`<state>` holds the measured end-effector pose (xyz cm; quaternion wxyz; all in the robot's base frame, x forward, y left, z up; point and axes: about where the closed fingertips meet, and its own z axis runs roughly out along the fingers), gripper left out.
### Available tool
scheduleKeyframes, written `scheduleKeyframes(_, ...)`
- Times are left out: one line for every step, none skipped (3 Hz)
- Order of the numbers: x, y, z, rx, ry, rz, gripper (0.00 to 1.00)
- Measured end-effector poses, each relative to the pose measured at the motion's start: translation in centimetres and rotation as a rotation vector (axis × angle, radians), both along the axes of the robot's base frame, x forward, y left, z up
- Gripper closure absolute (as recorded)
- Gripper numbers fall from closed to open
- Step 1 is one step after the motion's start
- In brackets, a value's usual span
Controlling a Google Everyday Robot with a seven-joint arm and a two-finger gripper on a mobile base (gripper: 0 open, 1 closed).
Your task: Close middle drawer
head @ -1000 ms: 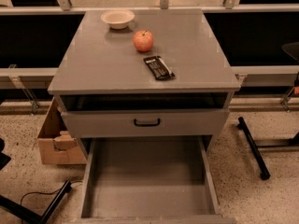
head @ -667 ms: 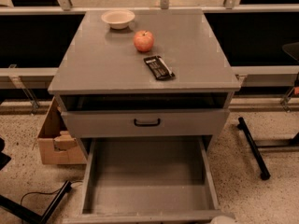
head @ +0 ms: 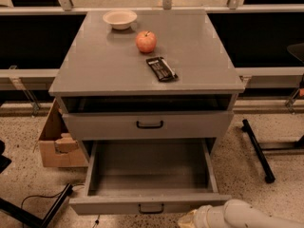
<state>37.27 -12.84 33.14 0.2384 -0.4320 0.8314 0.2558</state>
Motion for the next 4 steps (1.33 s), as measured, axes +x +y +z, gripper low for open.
scheduleKeyframes(4.1,-2.4,1.1,0.006,-0.037,-0.034,1.00)
scheduleKeyframes(4.1,-2.4,1.1,0.006,-0.037,-0.034,1.00)
scheduleKeyframes(5.9,-3.1,1.0,0.021,-0.046,-0.053,1.00)
scheduleKeyframes(10.0,-4.4,0.8,0.060,-0.073,-0.086,1.00)
